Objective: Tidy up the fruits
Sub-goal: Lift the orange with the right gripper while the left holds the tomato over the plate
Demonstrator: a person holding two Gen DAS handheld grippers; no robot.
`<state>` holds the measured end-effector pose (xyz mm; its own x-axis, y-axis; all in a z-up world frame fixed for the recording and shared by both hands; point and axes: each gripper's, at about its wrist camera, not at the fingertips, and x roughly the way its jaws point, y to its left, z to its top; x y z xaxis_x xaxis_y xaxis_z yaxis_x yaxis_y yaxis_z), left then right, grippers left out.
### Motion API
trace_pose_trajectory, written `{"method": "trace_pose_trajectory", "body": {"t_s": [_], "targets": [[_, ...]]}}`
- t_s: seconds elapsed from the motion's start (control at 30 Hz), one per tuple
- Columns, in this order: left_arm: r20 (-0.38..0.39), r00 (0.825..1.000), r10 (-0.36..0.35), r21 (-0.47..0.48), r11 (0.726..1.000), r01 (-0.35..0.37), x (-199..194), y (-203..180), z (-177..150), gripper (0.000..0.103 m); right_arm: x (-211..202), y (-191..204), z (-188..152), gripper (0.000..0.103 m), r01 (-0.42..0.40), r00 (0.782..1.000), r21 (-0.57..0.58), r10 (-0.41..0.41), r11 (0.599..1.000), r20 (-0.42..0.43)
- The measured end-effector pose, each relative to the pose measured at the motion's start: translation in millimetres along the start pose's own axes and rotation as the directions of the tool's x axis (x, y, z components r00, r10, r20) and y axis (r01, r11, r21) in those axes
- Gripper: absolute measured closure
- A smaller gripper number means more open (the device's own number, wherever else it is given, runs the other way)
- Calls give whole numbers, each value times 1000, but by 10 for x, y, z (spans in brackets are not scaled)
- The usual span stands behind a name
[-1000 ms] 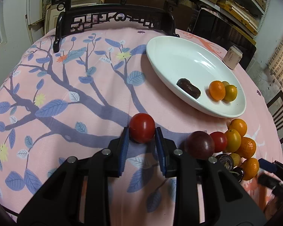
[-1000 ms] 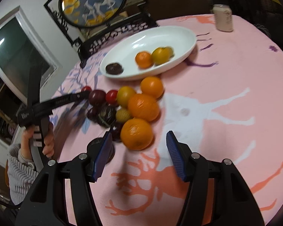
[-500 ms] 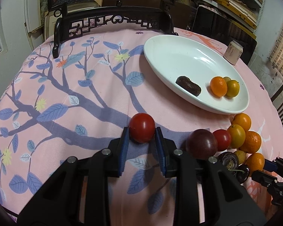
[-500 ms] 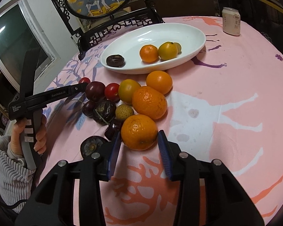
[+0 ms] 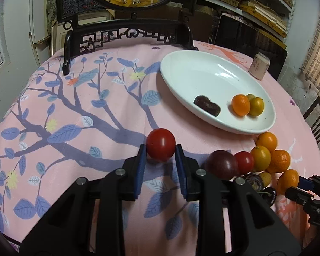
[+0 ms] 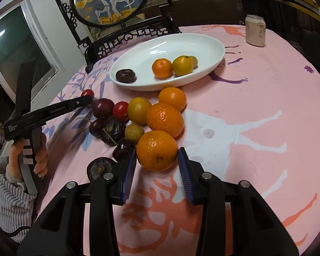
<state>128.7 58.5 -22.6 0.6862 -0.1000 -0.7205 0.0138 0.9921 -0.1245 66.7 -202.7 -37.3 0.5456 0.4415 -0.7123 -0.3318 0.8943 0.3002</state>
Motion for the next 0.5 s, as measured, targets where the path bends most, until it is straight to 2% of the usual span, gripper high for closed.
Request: {"method": "trace_pose_trajectory", "body": {"t_s": [0.17, 0.33, 0.4, 0.5], "targets": [[42, 999, -27, 5, 1000, 27, -156, -94, 133, 75, -197, -85, 119, 63, 8, 996, 29, -10, 1000, 87], [52, 998, -30, 35, 999, 28, -67, -312, 499, 75, -318, -206, 659, 67, 24, 986, 68, -35, 997, 160], [52, 998, -25, 36, 999, 23, 60, -390, 639, 75, -222, -234, 938, 67, 5, 988, 80, -17, 997, 155], [31, 999, -28, 21, 999, 27, 276, -436, 750, 75, -2, -273, 1154, 67, 10, 993, 80, -19, 997, 113]]}}
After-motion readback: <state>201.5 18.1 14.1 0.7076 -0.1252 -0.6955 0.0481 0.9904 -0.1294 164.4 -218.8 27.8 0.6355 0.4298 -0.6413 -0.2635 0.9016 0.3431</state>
